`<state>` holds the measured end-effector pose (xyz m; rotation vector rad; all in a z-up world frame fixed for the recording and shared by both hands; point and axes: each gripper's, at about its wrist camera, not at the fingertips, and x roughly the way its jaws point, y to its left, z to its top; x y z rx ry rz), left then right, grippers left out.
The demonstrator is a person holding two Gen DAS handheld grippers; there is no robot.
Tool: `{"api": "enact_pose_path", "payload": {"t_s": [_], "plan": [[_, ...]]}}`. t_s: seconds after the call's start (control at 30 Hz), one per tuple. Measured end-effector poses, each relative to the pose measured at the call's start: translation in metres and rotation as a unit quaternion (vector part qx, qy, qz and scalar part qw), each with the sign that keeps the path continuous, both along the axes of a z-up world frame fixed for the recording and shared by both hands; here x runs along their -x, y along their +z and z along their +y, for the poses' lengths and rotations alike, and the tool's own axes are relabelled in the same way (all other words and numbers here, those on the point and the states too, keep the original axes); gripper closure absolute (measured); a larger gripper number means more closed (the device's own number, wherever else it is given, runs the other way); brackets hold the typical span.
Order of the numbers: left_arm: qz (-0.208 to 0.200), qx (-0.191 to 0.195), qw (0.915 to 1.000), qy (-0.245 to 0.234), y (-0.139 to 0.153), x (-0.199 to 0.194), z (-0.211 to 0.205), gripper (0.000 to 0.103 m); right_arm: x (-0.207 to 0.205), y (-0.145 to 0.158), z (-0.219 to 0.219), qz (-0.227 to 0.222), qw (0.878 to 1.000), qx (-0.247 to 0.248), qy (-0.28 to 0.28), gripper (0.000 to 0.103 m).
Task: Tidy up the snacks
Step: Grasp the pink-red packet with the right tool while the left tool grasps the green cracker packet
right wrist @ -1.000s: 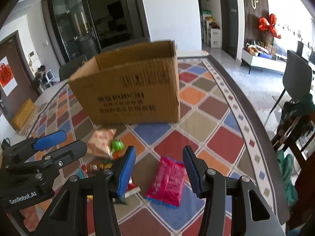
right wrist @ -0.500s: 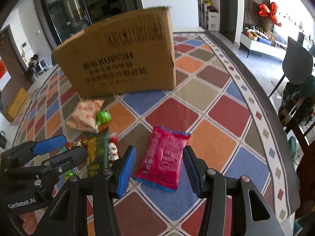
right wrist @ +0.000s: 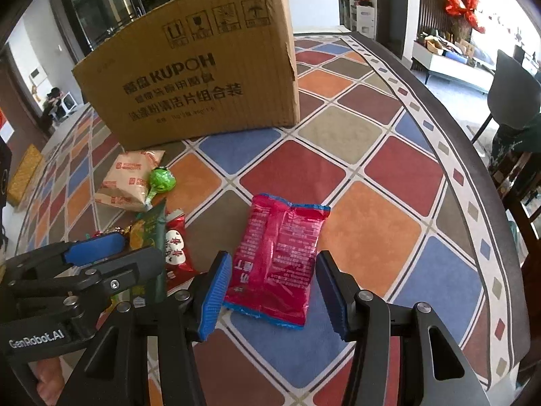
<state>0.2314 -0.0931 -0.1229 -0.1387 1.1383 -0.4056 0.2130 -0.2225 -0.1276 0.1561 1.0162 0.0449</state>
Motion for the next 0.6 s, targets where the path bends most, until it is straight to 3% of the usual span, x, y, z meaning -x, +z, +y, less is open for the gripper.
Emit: {"api": "enact_pose_path", "payload": {"t_s": [0.17,0.33,0.6], "plan": [[0.004,-0.001,1.0,0.001,-0.0031,-0.0017,0.0019,0.041,-0.002,-0.0034,-0.0006,0.004,1.0,-0.007,-0.003,0.05],[0.011,0.005,0.9999,-0.005,-0.0069,-0.0019,0.0021,0.055,-0.0036,-0.0034,0.0031,0.004,1.0,-0.007,0.002,0.05],[0.004,0.013,0.9999,-0.006,-0.0059,0.0002,0.0058,0.058,-0.0036,-0.0039,0.0078,0.002,1.0,-0.002,0.004,0.048]]}}
